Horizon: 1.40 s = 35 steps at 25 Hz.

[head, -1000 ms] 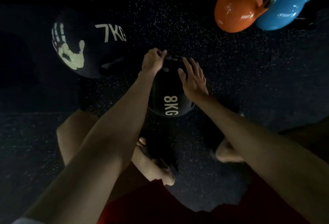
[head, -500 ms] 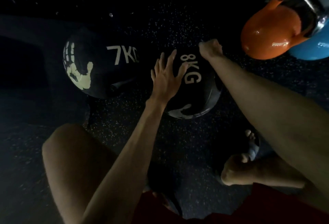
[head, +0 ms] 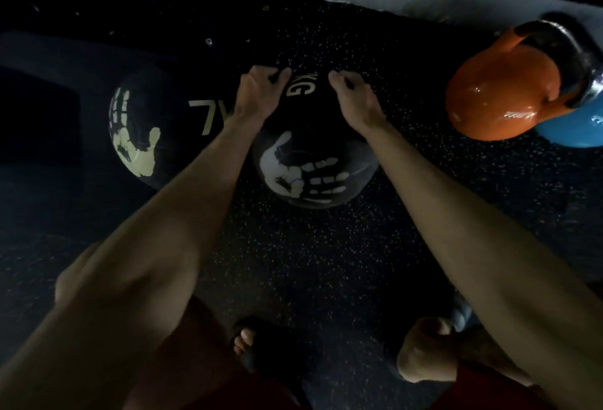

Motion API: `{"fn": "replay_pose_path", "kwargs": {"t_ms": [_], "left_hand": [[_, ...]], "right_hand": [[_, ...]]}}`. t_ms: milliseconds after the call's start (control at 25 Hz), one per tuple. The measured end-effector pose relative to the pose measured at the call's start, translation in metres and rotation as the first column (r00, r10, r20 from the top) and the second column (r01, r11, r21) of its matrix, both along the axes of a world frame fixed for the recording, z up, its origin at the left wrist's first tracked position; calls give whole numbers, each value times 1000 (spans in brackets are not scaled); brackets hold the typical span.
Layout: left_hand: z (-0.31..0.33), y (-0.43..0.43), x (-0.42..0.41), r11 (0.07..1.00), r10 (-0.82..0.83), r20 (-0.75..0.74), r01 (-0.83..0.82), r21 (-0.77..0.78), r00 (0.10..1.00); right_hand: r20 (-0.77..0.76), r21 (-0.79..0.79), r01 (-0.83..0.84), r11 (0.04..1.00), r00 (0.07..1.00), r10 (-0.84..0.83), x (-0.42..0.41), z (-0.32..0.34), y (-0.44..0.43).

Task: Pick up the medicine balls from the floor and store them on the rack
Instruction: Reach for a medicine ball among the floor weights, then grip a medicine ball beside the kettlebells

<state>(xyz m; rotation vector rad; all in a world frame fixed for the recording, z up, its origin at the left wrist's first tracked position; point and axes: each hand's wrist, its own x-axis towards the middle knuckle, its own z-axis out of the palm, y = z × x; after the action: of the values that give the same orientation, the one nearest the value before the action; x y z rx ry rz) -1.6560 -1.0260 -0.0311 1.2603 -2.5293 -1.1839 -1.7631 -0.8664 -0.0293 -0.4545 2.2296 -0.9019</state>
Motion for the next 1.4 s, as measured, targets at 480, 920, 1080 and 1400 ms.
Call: {"fn": "replay_pose_path", "kwargs": {"t_ms": [480,920,1080,1400], "left_hand": [[23,17,-26,997,16,112,-25,76,994],[330,154,67,843,-521,549,496,209,653],[452,194,95,668,-679,535,725,167,503],[550,294,151,103,-831,556,978,182,-16]], "right_hand": [[30,109,101,989,994,-104,-36,18,13],[157,382,-39,923,987,-24,106,333,172],[165,426,27,904,980,-107,168,466,221],[102,456,344,821,896,-432,312,578,294]]}}
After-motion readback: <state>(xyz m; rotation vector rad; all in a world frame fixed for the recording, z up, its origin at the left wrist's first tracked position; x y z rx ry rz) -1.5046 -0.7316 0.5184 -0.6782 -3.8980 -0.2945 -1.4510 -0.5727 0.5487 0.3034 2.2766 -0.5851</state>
